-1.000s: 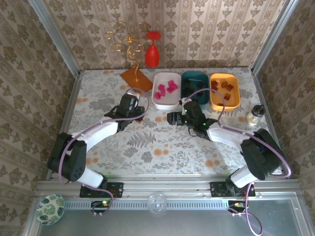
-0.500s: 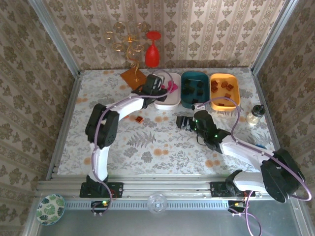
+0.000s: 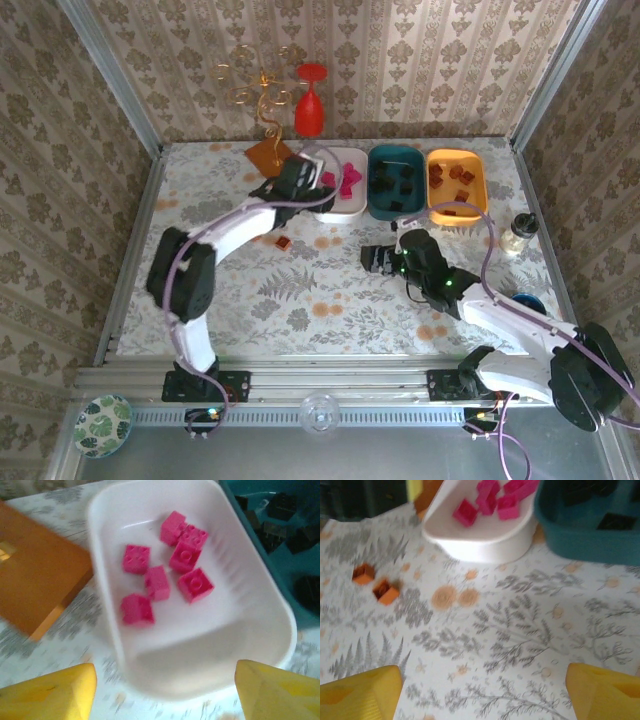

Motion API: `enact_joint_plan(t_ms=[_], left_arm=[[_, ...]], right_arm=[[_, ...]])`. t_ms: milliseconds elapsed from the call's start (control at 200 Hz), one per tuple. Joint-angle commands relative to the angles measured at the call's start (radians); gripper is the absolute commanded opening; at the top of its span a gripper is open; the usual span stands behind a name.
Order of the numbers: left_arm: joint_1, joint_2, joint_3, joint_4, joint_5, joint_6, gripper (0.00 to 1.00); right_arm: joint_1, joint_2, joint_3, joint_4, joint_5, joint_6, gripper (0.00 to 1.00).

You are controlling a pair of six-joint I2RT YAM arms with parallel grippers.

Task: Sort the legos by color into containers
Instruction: Place the lego in the container, then pick up the lego from the center of the table.

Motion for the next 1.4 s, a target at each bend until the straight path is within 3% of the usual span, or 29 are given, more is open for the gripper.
enact_joint_plan(t_ms=[0, 110, 265, 370, 595, 830, 1120, 1395], left_arm=[[0.05, -0.17, -0.226, 0.087, -0.078, -0.008, 0.76], [0.114, -0.329, -0.436, 0.118, -0.024, -0.056, 0.77], [0.194, -0.529, -0.618, 0.127, 0.044, -0.107, 0.79], [0.249, -0.651, -0.711, 0.151, 0.098, -0.149, 0.81], [0.36, -0.813, -0.831, 0.142, 0.145, -0.183, 0.87], [0.43, -0.897, -0.873, 0.139, 0.178, -0.209, 0.88], [0.456, -0.953, -0.878, 0.113, 0.21, -0.215, 0.89], [0.46, -0.929, -0.883, 0.136, 0.223, -0.219, 0.89]], right_arm=[[0.043, 0.039, 0.079, -0.056, -0.105, -0.089, 0.87], [0.09, 0.103, 0.127, -0.042, -0.164, -0.135, 0.88], [0.165, 0.261, 0.221, -0.009, -0.077, -0.212, 0.9], [0.18, 0.43, 0.291, 0.065, -0.083, -0.241, 0.91], [0.204, 0.771, 0.539, 0.08, -0.068, -0.331, 0.91], [0.204, 1.022, 0.807, -0.001, -0.058, -0.373, 0.89], [0.175, 1.194, 1.036, -0.129, -0.07, -0.384, 0.69], [0.165, 1.225, 1.114, -0.204, -0.107, -0.414, 0.46]])
